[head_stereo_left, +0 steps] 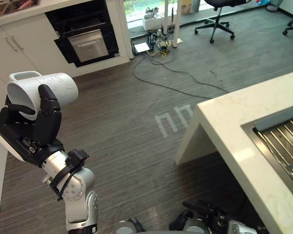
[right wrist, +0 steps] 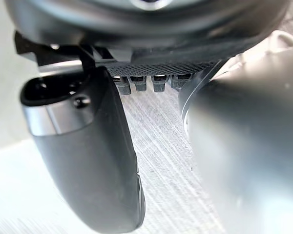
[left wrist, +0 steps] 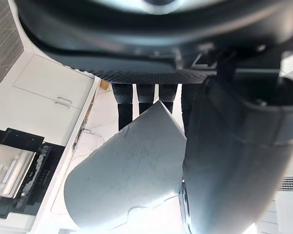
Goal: Walk over to the sink, pick up the cup, carry it to the dishwasher, place the cup inside the dishwasher, then close the dishwasher door
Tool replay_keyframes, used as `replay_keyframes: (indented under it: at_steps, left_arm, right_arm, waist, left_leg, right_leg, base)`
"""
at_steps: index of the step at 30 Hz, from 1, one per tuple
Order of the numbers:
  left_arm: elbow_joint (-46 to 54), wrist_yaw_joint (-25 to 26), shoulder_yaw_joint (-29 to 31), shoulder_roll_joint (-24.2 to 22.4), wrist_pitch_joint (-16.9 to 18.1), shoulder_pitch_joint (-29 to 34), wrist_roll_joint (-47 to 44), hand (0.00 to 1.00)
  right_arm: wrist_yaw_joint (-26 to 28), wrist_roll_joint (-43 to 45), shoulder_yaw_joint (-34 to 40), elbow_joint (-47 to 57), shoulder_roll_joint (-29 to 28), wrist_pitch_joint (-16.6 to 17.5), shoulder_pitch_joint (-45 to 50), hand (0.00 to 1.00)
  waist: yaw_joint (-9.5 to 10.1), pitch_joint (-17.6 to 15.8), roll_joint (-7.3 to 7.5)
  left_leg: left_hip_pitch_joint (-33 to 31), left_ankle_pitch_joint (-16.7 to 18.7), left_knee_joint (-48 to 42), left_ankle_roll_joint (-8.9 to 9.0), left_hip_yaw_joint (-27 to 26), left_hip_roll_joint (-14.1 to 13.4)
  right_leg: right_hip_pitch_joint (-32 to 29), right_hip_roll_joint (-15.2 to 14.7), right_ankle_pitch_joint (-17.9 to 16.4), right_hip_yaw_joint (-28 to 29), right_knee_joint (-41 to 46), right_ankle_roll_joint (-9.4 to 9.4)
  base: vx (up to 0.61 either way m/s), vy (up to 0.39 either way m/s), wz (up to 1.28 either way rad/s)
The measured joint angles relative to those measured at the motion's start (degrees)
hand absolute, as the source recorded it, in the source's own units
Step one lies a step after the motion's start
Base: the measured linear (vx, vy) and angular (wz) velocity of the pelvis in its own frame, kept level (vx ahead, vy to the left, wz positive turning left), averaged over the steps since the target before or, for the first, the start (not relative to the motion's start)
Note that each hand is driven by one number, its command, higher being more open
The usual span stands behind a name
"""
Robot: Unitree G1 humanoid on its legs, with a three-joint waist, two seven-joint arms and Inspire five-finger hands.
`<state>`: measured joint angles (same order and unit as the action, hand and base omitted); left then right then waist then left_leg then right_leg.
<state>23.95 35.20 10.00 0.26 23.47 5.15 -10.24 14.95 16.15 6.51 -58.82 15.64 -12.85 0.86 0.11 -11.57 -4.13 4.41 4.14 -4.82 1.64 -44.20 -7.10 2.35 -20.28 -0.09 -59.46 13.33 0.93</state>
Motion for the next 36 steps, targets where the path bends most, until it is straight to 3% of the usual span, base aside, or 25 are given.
replay_keyframes:
  at_steps: [1,2,3,4,5,6,7,9,11,13,14,15,16,17,23,26,28,31,32,34,36]
  left_arm:
    - [0.7,-0.2,0.4,1.4,-0.5,-0.1,-0.6,0.00]
    - [0.6,-1.1,-0.2,2.6,-1.0,-1.2,-2.4,0.00]
    - [0.3,-1.7,-0.8,3.1,-1.0,-2.1,-3.4,0.00]
    - [-0.6,-2.2,-3.0,3.8,-0.8,-4.2,-5.0,0.00]
    - [-2.5,-2.6,-4.6,4.1,-0.1,-5.8,-6.1,0.00]
    - [-6.0,-3.2,-6.6,4.2,-0.1,-7.6,-6.8,0.00]
    - [-6.6,-3.2,-6.9,4.1,-0.1,-7.8,-6.8,0.00]
    - [-10.5,-3.2,-8.4,2.9,-0.7,-7.2,-6.8,0.00]
    - [-11.1,-3.2,-9.4,2.2,-1.5,-6.1,-6.7,0.00]
    - [-11.2,-3.2,-12.0,2.2,-1.6,-5.9,-6.5,0.00]
    - [-11.2,-3.6,-14.4,3.1,-1.6,-6.0,-6.4,0.00]
    - [-11.2,-5.0,-16.3,4.6,-1.7,-6.0,-5.7,0.00]
    - [-11.2,-5.9,-17.2,5.2,-1.8,-5.9,-5.5,0.00]
    - [-10.7,-14.7,-20.5,3.4,-3.1,-2.9,-5.4,0.00]
    - [-10.7,-14.4,-19.6,2.9,-3.1,-2.9,-5.4,0.00]
    - [-10.7,-14.2,-20.1,1.1,-3.1,-4.1,-5.4,0.00]
    - [-10.7,-14.1,-21.0,-0.3,-3.1,-5.1,-5.1,0.00]
    - [-10.7,-14.0,-21.5,-1.7,-2.8,-6.0,-3.2,0.00]
    - [-10.7,-14.0,-21.4,-1.8,-2.4,-6.3,-3.1,0.00]
    - [-10.6,-14.0,-20.9,-1.3,-1.3,-6.1,-3.0,0.00]
    - [-10.6,-13.9,-19.5,-1.1,-0.3,-5.8,-3.0,0.00]
  right_arm:
    - [-0.6,0.0,0.2,0.5,0.6,0.4,0.5,1.00]
    - [-0.7,0.3,1.7,2.0,0.9,1.3,2.4,1.00]
    - [-0.8,0.9,2.3,3.0,0.8,1.9,3.4,1.00]
    - [-0.7,3.1,2.4,4.5,0.4,3.2,4.8,1.00]
    - [-0.7,4.4,2.7,4.6,-0.7,3.6,5.0,1.00]
    - [-1.0,8.5,2.9,4.7,-2.6,4.2,4.9,1.00]
    - [-1.3,9.3,2.9,4.6,-2.9,4.4,4.9,1.00]
    - [-1.8,11.1,3.1,5.7,-4.4,4.8,4.2,1.00]
    - [-1.6,10.8,1.5,8.2,-4.6,4.8,4.1,1.00]
    - [-1.8,11.7,-1.0,10.1,-4.7,4.7,4.2,1.00]
    - [-2.2,13.8,-2.6,10.6,-4.9,4.4,4.4,1.00]
    - [-2.7,15.4,-3.1,10.9,-6.0,3.6,5.0,1.00]
    - [-3.2,15.5,-3.1,10.8,-6.6,3.5,5.4,1.00]
    - [-4.8,16.5,-3.5,12.1,-6.5,3.0,7.1,1.00]
    - [-4.2,16.5,-3.3,12.4,-6.8,3.7,7.9,1.00]
    - [0.4,17.5,-0.1,12.9,-8.8,8.5,10.9,1.00]
    - [3.4,17.5,2.1,12.6,-10.0,11.5,12.6,1.00]
    - [8.6,17.5,5.1,10.1,-11.6,17.6,16.5,1.00]
    - [10.7,17.4,6.4,8.9,-12.3,19.7,18.0,1.00]
    - [13.2,17.4,6.9,5.6,-12.7,22.7,19.2,1.00]
    - [14.6,17.1,6.9,4.4,-12.5,23.2,20.4,1.00]
  waist:
    - [0.26,0.1,-0.16]
    - [0.06,0.3,-0.45]
    - [-0.13,0.4,-0.47]
    - [-0.56,0.3,-0.70]
    - [-0.66,0.5,-0.72]
    - [-0.70,0.5,-0.73]
    - [-0.71,0.5,-0.71]
    - [-0.49,0.6,-0.36]
    - [-0.37,0.4,-0.31]
    - [-0.23,0.5,-0.39]
    - [-0.29,0.8,0.41]
    - [-0.18,1.7,3.33]
    - [0.19,2.1,4.75]
    - [0.34,2.9,4.14]
    - [0.06,3.1,4.08]
    - [-2.88,3.3,4.36]
    - [-3.70,3.3,4.42]
    - [-4.58,4.3,5.25]
    - [-4.65,5.1,5.38]
    - [-4.23,5.9,5.97]
    - [-4.25,6.1,5.96]
  left_leg:
    - [-0.2,-0.6,1.8,-0.91,3.4,2.7]
    - [-0.3,-1.4,3.4,-2.40,8.1,5.3]
    - [-0.2,-1.8,3.9,-3.07,11.3,6.1]
    - [-0.6,-2.3,4.3,-4.32,17.7,6.8]
    - [-1.3,-2.7,4.3,-5.05,22.4,7.0]
    - [-1.6,-3.1,4.7,-6.22,29.8,7.7]
    - [-1.6,-3.1,4.8,-6.25,31.0,8.0]
    - [-0.5,-2.3,5.2,-7.47,37.1,9.3]
    - [1.7,-0.6,4.8,-7.92,37.5,8.3]
    - [3.2,2.1,3.0,-6.35,37.6,5.8]
    - [3.2,4.7,0.1,-5.23,37.5,4.7]
    - [3.1,7.8,-3.6,-3.60,36.9,5.0]
    - [3.2,9.6,-5.5,-2.82,36.5,5.3]
    - [5.8,9.4,-5.5,4.23,28.2,-1.8]
    - [6.7,9.9,-5.9,4.38,26.2,-1.8]
    - [6.8,9.9,-5.7,4.45,26.0,-1.7]
    - [7.4,9.9,-5.7,4.44,25.7,-1.5]
    - [9.0,10.2,-5.5,4.69,25.1,-0.4]
    - [9.1,11.8,-5.5,4.29,25.2,-0.6]
    - [9.0,13.7,-6.9,5.29,25.1,-1.0]
    - [8.4,15.8,-9.5,5.75,26.0,-2.4]
  right_leg:
    - [0.0,-2.6,0.3,1.6,2.9,-0.32]
    - [0.1,-5.3,0.7,7.1,7.1,-1.32]
    - [0.0,-6.5,1.2,11.2,9.7,-2.00]
    - [-1.0,-6.4,0.3,20.3,14.4,-2.17]
    - [-1.4,-3.2,-4.2,27.3,16.0,-0.37]
    - [-2.0,3.0,-9.9,35.5,16.3,0.01]
    - [-2.3,4.0,-10.7,36.4,16.3,0.03]
    - [-7.2,8.9,-13.7,41.5,15.7,0.73]
    - [-11.4,11.5,-13.6,43.6,14.5,0.93]
    - [-14.1,14.9,-10.7,45.2,8.8,1.09]
    - [-14.3,16.0,-5.9,47.2,1.3,1.07]
    - [-12.9,14.2,0.6,49.0,-4.8,0.44]
    - [-12.3,12.7,7.7,47.6,-4.8,-0.41]
    - [-9.6,13.4,-3.4,42.0,5.5,-1.11]
    - [-10.4,14.5,-3.2,43.7,5.2,-1.16]
    - [-10.6,14.3,-3.3,43.7,5.6,-1.06]
    - [-10.6,13.9,-3.9,44.0,6.7,-0.81]
    - [-11.6,12.4,-7.4,45.0,12.0,-0.18]
    - [-12.4,12.2,-9.1,45.6,14.1,-0.14]
    - [-13.5,12.0,-11.7,46.5,17.9,-0.24]
    - [-13.9,12.4,-14.8,46.0,20.2,-0.21]
  base:
    - [-0.03,0.289,1.45]
    - [0.01,0.285,1.79]
    - [0.06,0.296,2.42]
    - [0.08,0.175,2.46]
    - [0.09,0.033,3.29]
    - [0.07,-0.054,2.42]
    - [0.08,-0.068,2.40]
    - [0.11,-0.064,1.54]
    - [0.23,-0.117,0.71]
    - [0.26,-0.163,0.34]
    - [0.34,-0.196,0.39]
    - [0.38,-0.228,0.38]
    - [0.25,-0.164,0.24]
    - [0.09,-0.071,0.04]
    - [0.00,0.003,-0.17]
    - [0.03,0.017,-0.09]
    - [0.00,0.004,-0.02]
    - [-0.01,-0.018,-0.03]
    - [-0.01,-0.046,-0.08]
    - [0.06,-0.092,-0.02]
    - [0.11,-0.119,0.14]
